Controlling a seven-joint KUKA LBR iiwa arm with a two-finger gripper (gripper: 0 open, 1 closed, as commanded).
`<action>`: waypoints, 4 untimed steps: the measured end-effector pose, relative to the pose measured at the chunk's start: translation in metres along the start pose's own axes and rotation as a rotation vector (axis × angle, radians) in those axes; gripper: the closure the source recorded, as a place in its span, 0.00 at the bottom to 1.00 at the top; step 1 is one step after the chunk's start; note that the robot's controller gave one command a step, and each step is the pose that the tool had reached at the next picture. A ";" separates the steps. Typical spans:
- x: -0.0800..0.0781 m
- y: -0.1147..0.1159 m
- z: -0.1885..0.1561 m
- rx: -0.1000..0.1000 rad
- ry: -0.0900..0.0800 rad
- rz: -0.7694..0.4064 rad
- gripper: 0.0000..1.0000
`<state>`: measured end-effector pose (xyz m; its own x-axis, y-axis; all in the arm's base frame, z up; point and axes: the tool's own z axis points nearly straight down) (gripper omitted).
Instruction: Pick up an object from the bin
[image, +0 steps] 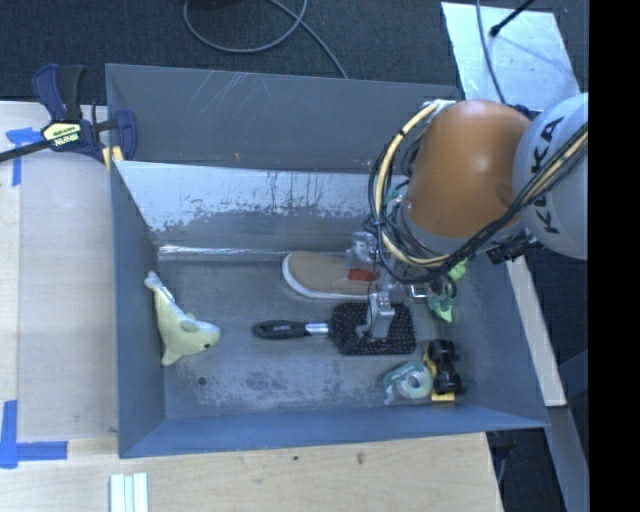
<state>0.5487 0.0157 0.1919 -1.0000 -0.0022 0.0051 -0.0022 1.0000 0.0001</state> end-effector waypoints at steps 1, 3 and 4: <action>-0.002 0.000 -0.005 0.000 -0.008 0.000 0.00; -0.023 -0.007 0.066 0.000 -0.010 0.025 0.00; -0.035 -0.011 0.085 0.000 -0.015 0.013 0.00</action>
Offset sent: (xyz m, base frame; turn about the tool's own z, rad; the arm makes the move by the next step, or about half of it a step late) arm 0.0118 -0.0006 -0.0911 0.1393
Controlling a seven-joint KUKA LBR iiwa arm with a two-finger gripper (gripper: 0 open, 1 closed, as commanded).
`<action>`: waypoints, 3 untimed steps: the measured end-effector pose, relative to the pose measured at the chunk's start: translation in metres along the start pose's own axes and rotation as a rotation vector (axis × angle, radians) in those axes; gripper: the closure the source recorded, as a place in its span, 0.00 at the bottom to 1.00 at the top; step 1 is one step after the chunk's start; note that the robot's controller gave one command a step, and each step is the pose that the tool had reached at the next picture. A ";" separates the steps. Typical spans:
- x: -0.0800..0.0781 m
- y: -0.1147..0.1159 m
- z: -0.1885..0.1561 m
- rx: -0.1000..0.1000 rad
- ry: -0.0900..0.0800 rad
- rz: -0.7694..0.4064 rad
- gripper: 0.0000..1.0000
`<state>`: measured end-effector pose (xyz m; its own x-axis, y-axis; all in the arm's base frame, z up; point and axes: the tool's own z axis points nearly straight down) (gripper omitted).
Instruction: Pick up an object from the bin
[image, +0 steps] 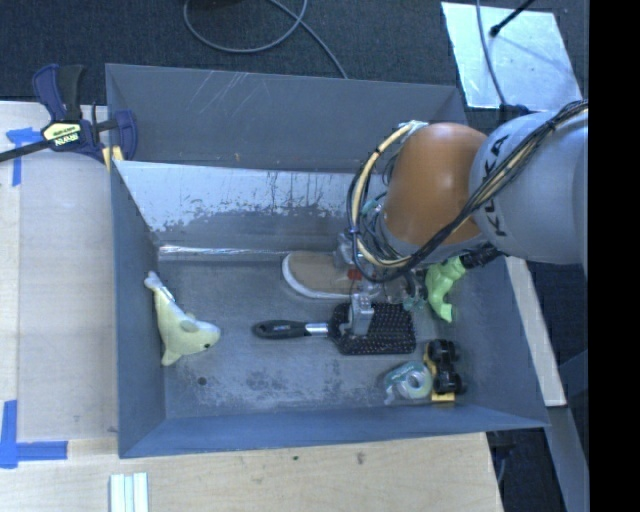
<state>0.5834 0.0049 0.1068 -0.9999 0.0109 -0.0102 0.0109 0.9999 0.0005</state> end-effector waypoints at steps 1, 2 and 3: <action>-0.007 -0.005 0.030 -0.004 0.002 0.127 1.00; -0.007 -0.005 0.030 -0.004 0.002 0.127 1.00; -0.014 -0.003 -0.007 -0.004 -0.002 0.090 1.00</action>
Offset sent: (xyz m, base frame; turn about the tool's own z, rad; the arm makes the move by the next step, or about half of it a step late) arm 0.0000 0.0000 0.0000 0.0000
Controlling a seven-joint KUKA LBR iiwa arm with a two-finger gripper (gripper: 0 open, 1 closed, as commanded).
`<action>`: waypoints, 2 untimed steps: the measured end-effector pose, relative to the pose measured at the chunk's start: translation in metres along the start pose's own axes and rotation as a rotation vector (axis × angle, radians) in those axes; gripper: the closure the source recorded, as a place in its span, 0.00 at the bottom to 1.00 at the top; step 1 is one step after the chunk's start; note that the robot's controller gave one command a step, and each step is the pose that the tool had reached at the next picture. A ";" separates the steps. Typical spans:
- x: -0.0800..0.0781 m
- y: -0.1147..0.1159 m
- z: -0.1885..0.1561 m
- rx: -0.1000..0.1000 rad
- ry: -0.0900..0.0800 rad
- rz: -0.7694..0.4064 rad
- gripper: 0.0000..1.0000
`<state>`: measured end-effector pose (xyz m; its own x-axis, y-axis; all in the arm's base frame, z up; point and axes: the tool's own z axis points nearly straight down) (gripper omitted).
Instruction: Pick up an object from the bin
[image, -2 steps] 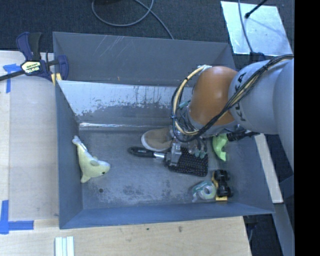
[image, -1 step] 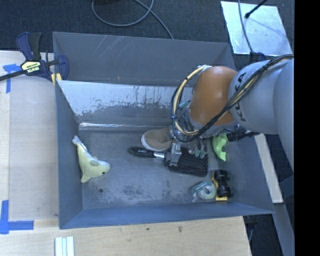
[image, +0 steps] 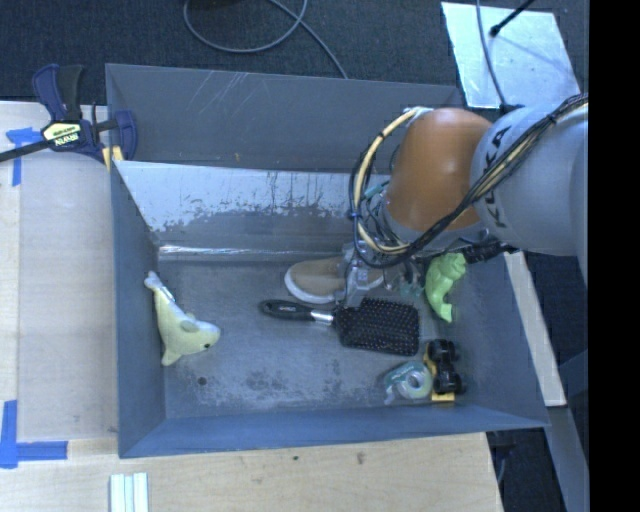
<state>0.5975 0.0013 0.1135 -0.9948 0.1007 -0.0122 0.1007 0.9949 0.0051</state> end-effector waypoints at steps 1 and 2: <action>0.002 0.007 -0.057 0.000 0.007 0.017 1.00; -0.010 0.019 -0.099 0.000 -0.004 -0.007 1.00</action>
Offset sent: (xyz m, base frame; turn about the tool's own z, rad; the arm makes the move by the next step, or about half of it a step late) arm 0.0098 0.0185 0.0980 -0.0076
